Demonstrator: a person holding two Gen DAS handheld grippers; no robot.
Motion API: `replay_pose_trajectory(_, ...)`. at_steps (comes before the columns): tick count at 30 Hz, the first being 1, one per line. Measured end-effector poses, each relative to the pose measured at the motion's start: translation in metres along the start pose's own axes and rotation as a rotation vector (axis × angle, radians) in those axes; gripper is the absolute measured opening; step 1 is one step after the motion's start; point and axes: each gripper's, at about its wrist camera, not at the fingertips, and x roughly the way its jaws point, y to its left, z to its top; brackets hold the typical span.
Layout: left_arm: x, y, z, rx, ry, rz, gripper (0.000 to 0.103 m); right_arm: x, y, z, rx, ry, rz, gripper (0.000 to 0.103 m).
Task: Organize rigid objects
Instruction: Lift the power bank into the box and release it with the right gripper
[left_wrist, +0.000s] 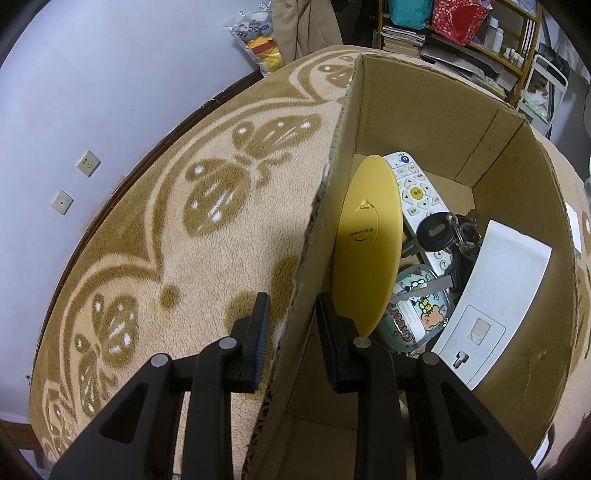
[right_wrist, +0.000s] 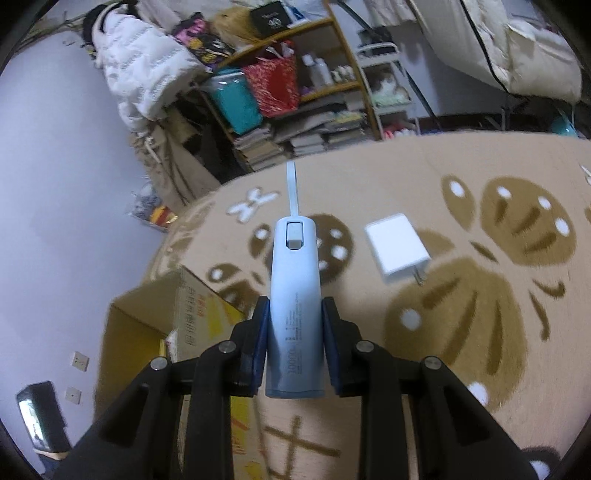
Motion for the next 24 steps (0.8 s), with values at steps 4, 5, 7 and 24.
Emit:
replay_pose_trajectory(4,0.001,0.0,0.0,0.0,0.0,0.0,0.025,-0.005,0.017,0.006,-0.029,-0.009,0.037,0.029)
replay_pose_trajectory(5,0.001,0.0,0.0,0.001,0.0,0.001,0.025,-0.006,0.022,0.007,-0.043,-0.01,0.045,0.029)
replay_pose_trajectory(7,0.0,0.0,0.0,-0.001,0.0,-0.001,0.025,-0.008,0.029,0.009,-0.06,-0.02,0.055,0.029)
replay_pose_trajectory(24,0.001,0.001,-0.001,-0.004,0.002,-0.004,0.025,-0.004,0.075,-0.009,-0.202,0.039,0.178,0.029)
